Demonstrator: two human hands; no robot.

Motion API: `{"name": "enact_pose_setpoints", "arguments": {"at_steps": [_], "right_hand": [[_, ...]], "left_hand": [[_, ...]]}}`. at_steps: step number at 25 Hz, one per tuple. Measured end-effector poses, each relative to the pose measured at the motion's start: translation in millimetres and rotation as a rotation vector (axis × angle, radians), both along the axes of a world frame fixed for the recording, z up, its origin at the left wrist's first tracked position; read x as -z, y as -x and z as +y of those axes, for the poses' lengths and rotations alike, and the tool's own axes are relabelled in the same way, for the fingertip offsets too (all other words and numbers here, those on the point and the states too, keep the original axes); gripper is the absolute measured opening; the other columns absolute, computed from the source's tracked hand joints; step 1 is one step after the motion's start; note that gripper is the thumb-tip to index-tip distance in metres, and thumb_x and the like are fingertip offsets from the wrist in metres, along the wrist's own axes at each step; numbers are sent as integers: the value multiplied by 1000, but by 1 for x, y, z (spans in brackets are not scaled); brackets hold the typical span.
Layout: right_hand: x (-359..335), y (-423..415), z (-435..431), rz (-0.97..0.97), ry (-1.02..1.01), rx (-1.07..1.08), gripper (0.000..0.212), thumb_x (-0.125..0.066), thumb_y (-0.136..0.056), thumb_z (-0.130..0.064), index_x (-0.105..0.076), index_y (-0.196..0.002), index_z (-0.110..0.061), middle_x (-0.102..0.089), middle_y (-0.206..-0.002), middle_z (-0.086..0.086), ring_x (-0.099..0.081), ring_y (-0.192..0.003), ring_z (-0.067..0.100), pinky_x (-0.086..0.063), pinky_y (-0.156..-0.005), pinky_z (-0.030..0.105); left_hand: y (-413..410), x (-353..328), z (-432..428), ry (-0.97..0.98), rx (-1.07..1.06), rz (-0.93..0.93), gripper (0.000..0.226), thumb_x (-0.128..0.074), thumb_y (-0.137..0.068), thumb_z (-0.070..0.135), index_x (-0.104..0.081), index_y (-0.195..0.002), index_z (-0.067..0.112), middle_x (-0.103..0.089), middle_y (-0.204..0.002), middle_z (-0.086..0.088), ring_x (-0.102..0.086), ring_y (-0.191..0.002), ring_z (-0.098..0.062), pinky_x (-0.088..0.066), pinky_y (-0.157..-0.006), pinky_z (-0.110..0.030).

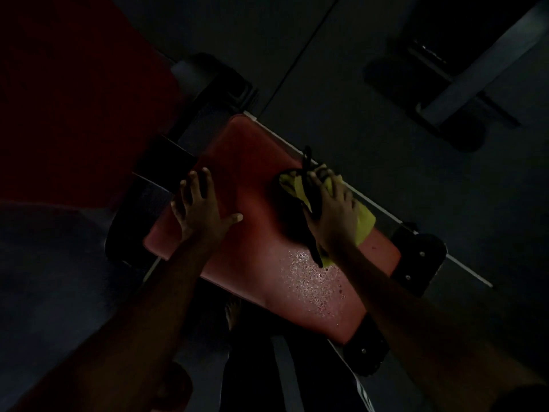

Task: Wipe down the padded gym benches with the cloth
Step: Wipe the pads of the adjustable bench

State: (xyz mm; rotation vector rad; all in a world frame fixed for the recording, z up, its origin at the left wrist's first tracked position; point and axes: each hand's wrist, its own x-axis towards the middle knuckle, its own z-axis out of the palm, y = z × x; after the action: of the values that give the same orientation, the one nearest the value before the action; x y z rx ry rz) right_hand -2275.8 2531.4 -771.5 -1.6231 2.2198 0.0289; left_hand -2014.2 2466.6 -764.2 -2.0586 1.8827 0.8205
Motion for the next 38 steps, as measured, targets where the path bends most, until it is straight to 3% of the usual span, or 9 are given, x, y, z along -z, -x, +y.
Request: {"name": "enact_pose_setpoints", "arguments": {"at_steps": [4,8,10,12,14,17,20,28,38], "right_hand": [[-3,2,44,16,-53,163,71,-55,-95,-58,-28,-157,-38,-21,-167,4,-26,-149,36,-30,-117,56],[-1,-31,6,23,-36,239,68,-56,-94,-56,-38,-154,-33,-28,-164,8,-30,-146,40,-30,-115,59],[1,-36,-12,34,-50,184,70,-57,-92,-56,-37,-155,-33,-29,-163,9,-32,-144,40,-31,-113,59],[4,-22,-9,41,-33,95,72,-59,-90,-55,-34,-155,-36,-28,-164,7,-32,-145,38,-33,-111,55],[4,-8,17,36,10,116,73,-62,-90,-52,-32,-156,-40,-24,-166,3,-29,-148,35,-33,-113,53],[0,-2,81,38,22,361,77,-67,-90,-44,-30,-156,-40,-18,-168,0,-23,-152,32,-31,-118,54],[-1,-6,111,1,-4,488,79,-71,-88,-37,-32,-157,-38,-16,-169,0,-20,-153,33,-27,-119,54],[2,26,48,-2,-10,420,66,-63,-89,-50,-43,-151,-36,-38,-158,8,-35,-144,34,-31,-113,54],[-9,17,159,-101,-17,577,80,-69,-91,-39,-26,-159,-37,-12,-169,2,-12,-154,34,-25,-118,56]], "left_hand": [[5,-4,-1,11,33,2,124,-74,-78,58,9,-160,19,11,-167,-13,7,-154,-33,-3,-118,-64],[16,-2,18,132,379,56,94,-61,-97,32,11,-157,30,8,-168,-6,6,-155,-26,-7,-121,-62],[18,-3,18,20,389,116,90,-53,-98,49,12,-157,33,15,-167,-3,13,-154,-24,-2,-121,-61],[19,-3,16,-81,409,42,112,-51,-84,77,17,-158,29,23,-165,-5,19,-153,-27,4,-119,-59],[25,-4,17,-101,450,-55,132,-54,-70,87,22,-157,22,25,-164,-12,20,-152,-32,3,-118,-61],[39,-7,24,-1,570,-34,132,-64,-74,75,18,-157,15,23,-164,-13,16,-153,-33,5,-119,-59],[47,-3,21,-9,794,64,119,-69,-80,64,14,-158,29,22,-165,-3,15,-154,-28,0,-119,-61],[56,-2,18,-148,780,-17,121,-69,-79,65,21,-155,36,29,-163,2,22,-152,-27,1,-118,-62],[76,-13,25,-253,684,-110,126,-76,-81,50,25,-153,36,34,-161,2,27,-150,-28,-3,-115,-70]]}}
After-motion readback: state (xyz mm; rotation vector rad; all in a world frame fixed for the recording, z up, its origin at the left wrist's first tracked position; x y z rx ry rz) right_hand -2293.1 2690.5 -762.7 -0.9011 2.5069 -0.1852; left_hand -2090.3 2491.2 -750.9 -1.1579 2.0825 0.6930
